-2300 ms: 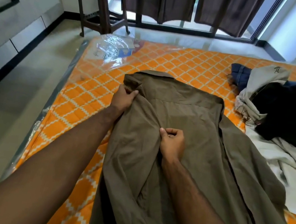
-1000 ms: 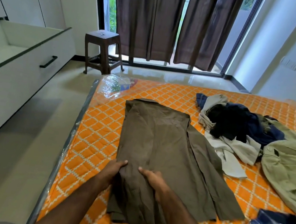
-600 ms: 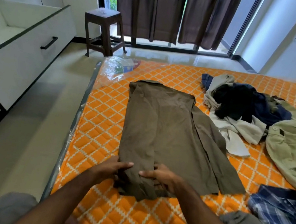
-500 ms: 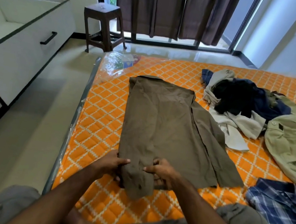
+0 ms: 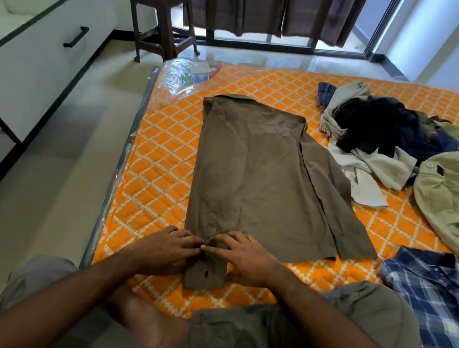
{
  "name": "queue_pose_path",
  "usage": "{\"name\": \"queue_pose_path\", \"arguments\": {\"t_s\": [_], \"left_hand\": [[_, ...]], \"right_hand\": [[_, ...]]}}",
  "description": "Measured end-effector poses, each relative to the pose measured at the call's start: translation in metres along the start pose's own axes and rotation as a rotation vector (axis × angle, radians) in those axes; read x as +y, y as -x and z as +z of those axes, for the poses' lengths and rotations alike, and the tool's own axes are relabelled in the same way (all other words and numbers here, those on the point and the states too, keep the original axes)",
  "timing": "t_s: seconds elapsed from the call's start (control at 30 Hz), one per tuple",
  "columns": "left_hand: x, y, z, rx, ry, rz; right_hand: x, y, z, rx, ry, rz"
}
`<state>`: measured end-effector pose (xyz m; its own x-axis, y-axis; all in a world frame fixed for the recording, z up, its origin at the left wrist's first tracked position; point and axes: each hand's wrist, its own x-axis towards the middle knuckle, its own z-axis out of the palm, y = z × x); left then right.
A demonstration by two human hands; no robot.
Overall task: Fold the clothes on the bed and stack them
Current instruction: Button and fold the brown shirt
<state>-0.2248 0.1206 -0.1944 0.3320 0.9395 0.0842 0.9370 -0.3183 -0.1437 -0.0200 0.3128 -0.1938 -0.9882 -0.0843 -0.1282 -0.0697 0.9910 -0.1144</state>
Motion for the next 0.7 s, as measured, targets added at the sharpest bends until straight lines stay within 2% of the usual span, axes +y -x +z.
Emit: {"name": "queue_pose_path", "arguments": {"t_s": [0.1,0.13,0.2,0.27,0.3,0.37,0.43,0.5,0.53,0.57,0.7], "left_hand": [[-0.004,-0.003,0.008,-0.009,0.029,0.026],[-0.004,-0.004,0.011,0.0,0.101,-0.025],[-0.001,-0.008,0.007,0.011,0.462,-0.329],[-0.003,-0.018,-0.005,0.072,0.934,-0.737],[-0.007,-0.025,-0.007,0.103,1.087,-0.891],[-0.014,-0.039,-0.007,0.104,1.178,-1.101],[-0.023,-0.048,-0.004,0.001,1.065,-1.14],[-0.032,-0.052,0.008,-0.168,0.845,-1.078],[-0.034,-0.052,0.014,-0.202,0.774,-1.06],[-0.037,-0.054,0.019,-0.178,0.782,-1.055],[-0.029,-0.06,0.006,0.044,1.147,-1.049]], "right_hand": [[0.004,-0.002,0.012,0.107,0.055,-0.026],[0.005,-0.004,0.013,0.152,-0.023,0.001],[0.005,-0.01,0.013,0.206,-0.406,0.139],[0.006,-0.021,0.011,0.295,-0.965,0.43],[0.009,-0.028,0.009,0.387,-1.12,0.586],[0.011,-0.038,0.008,0.52,-1.112,0.835],[0.01,-0.044,0.008,0.487,-1.003,0.932],[0.01,-0.047,0.007,0.405,-0.939,0.92],[0.01,-0.048,0.008,0.387,-0.925,0.907],[0.013,-0.047,0.009,0.381,-0.923,0.893],[0.021,-0.035,0.003,0.317,-1.027,0.841]]}}
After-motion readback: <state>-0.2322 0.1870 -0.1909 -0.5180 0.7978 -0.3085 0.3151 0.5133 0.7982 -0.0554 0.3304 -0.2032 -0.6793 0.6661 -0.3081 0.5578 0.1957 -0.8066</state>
